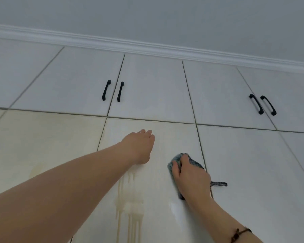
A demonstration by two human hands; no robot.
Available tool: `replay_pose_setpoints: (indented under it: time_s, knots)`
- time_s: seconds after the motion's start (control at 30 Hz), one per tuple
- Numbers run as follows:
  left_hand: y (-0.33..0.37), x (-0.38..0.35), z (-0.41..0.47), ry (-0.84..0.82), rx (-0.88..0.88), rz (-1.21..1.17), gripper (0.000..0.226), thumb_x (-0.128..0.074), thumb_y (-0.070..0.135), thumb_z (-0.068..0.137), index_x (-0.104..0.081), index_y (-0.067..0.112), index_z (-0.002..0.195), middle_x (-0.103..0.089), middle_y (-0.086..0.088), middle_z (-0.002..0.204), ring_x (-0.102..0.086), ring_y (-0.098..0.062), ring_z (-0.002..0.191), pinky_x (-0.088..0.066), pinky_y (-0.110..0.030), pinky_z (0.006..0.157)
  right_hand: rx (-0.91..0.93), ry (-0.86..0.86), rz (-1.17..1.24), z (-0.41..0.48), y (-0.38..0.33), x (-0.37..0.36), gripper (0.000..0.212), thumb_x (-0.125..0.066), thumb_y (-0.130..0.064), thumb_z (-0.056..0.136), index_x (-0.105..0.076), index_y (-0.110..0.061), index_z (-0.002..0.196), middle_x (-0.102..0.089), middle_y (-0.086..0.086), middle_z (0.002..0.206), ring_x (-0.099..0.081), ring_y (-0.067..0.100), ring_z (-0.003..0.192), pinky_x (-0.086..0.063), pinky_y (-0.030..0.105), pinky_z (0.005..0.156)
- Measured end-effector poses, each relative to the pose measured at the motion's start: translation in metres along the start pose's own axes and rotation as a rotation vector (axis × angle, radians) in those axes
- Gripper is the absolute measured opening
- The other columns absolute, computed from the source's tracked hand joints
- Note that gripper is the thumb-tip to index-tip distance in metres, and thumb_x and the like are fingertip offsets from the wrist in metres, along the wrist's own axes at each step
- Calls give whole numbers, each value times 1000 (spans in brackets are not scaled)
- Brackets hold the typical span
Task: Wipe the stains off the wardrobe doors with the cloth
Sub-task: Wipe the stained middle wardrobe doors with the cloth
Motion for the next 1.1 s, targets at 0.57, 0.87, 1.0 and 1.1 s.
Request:
replay_pose_setpoints:
  time_s: [0.57,0.87,1.0,1.1]
  knots:
    - [-31,-22,11,-62,-30,-137,74,-40,6,90,-22,26,158,-15,8,166,-29,-19,147,-29,-37,118,27,110,46,113,-4,-5,33,-38,-45,99,-53,-21,84,-56,-4,65,-52,25,66,-30,32,54]
    - [-34,-25,7,-16,-54,-197,80,-39,1,90,-12,26,160,-3,11,166,-16,-10,152,-20,-30,121,209,65,77,94,-46,-8,25,-42,-40,96,-48,-21,80,-46,-5,61,-44,24,62,-32,33,56]
    - [-29,-28,8,-32,-52,-194,80,-38,1,90,-9,25,161,1,11,167,-15,-13,152,-22,-35,121,-280,155,151,157,10,9,25,-40,-24,91,-51,-13,72,-54,2,65,-54,29,67,-28,30,53]
    - [-36,-28,9,-20,-71,-202,81,-39,1,89,-10,26,160,-2,10,167,-19,-12,151,-24,-34,120,-50,144,112,131,-47,-9,22,-42,-27,92,-56,-16,79,-57,3,68,-54,30,67,-29,32,54]
Point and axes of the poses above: each hand's wrist, its own z-axis towards the middle knuckle, its own x-axis out of the back of the hand, y = z × x, the point moved 2 cm from there along z, towards the middle knuckle
